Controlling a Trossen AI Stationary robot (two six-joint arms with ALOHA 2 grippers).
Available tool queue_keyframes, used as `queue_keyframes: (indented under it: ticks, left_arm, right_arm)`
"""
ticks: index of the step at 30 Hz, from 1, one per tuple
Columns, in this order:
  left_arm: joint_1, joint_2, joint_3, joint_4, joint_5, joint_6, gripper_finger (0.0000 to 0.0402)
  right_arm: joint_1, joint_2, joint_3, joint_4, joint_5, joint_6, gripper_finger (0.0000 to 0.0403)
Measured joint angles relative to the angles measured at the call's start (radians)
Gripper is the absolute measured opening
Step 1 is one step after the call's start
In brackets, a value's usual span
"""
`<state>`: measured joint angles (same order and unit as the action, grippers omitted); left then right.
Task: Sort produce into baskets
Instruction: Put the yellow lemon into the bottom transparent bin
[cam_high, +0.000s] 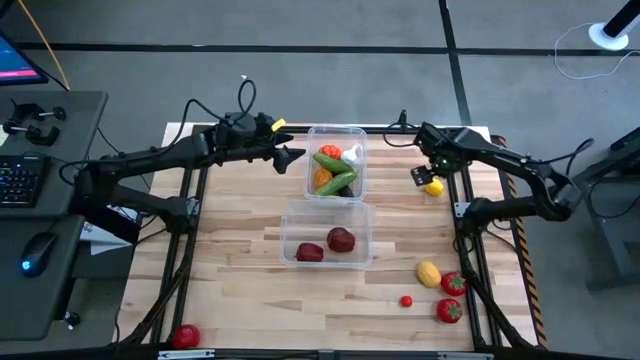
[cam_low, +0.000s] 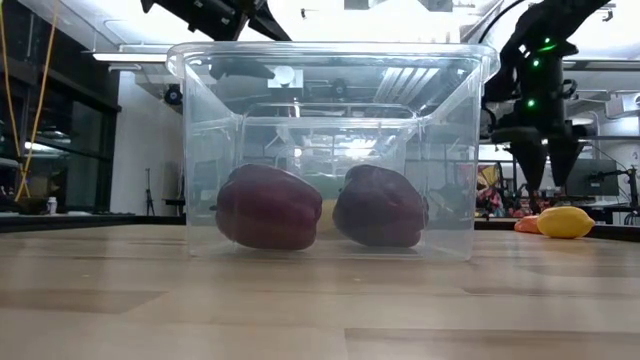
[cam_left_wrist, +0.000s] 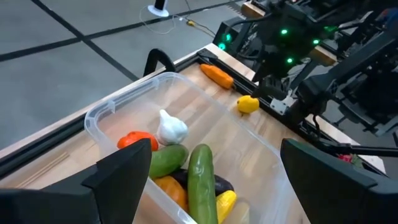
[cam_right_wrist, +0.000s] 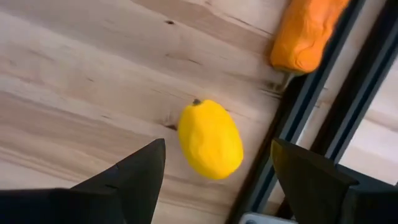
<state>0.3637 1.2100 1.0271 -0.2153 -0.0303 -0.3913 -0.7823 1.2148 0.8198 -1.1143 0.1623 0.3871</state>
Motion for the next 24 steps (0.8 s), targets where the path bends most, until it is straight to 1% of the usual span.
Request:
queue_keyframes:
  ticks: [3, 7, 14, 19, 24]
  left_arm:
    - [0.000, -0.001, 0.000, 0.001, 0.000, 0.000, 0.0345]
    - [0.000, 0.000, 0.000, 0.001, 0.000, 0.000, 0.0345]
    - [0.000, 0.000, 0.000, -0.002, 0.001, 0.001, 0.0345]
    - [0.000, 0.000, 0.000, -0.006, 0.001, 0.001, 0.0345]
    - [0.000, 0.000, 0.000, -0.006, 0.001, 0.001, 0.0345]
  right_arm:
    - [-0.023, 0.044, 0.000, 0.016, -0.015, -0.084, 0.0284]
    - [-0.042, 0.110, 0.000, 0.027, -0.021, -0.154, 0.0284]
    - [-0.050, 0.210, 0.000, 0.021, -0.022, -0.196, 0.0284]
    - [-0.049, 0.277, 0.000, 0.013, -0.049, -0.231, 0.0284]
    - [-0.049, 0.348, 0.000, 0.020, -0.041, -0.233, 0.0284]
